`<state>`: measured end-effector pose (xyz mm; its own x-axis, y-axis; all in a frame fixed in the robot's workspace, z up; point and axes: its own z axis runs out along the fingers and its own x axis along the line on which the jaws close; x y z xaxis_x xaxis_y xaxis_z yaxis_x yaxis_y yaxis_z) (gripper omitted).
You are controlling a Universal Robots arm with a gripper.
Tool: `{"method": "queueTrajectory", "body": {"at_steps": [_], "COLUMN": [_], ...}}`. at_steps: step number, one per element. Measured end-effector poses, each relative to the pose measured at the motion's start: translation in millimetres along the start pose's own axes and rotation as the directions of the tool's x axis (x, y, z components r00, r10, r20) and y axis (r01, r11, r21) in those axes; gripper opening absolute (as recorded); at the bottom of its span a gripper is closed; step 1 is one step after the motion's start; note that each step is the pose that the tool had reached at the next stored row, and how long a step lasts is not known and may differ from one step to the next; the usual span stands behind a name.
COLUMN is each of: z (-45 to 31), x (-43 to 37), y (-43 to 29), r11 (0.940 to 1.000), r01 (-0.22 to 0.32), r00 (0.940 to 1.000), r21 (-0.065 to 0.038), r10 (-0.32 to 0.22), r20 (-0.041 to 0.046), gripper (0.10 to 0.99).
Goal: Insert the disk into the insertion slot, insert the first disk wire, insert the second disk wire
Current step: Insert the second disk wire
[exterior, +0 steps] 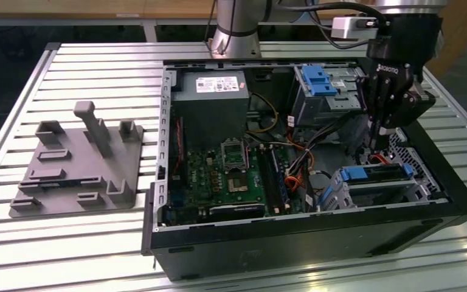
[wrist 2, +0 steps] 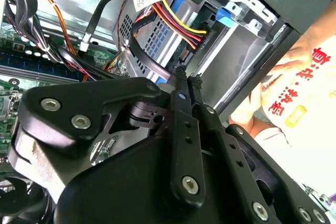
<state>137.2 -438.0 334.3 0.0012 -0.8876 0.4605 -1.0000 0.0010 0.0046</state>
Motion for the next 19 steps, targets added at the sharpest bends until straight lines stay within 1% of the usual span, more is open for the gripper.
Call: {"method": "queueTrajectory", "body": {"at_steps": [5,17,18,19], "z": [1.2,1.5,1.4,1.4], "x": [-0.6,-0.6,-0.5,-0.5], "y": [0.0,0.1,-0.4,-3.2], "r11": [1.0,1.0,1.0,1.0], "r01": [0.0,0.0,0.0,0.003], "r00": [1.0,1.0,1.0,1.0], "r21": [0.0,0.0,0.0,-0.005], "r10": [0.0,0.0,0.0,-0.003], "r20": [-0.0001,0.0001,0.0,0.0], "gripper": [0.149,0.149,0.149,0.149]}}
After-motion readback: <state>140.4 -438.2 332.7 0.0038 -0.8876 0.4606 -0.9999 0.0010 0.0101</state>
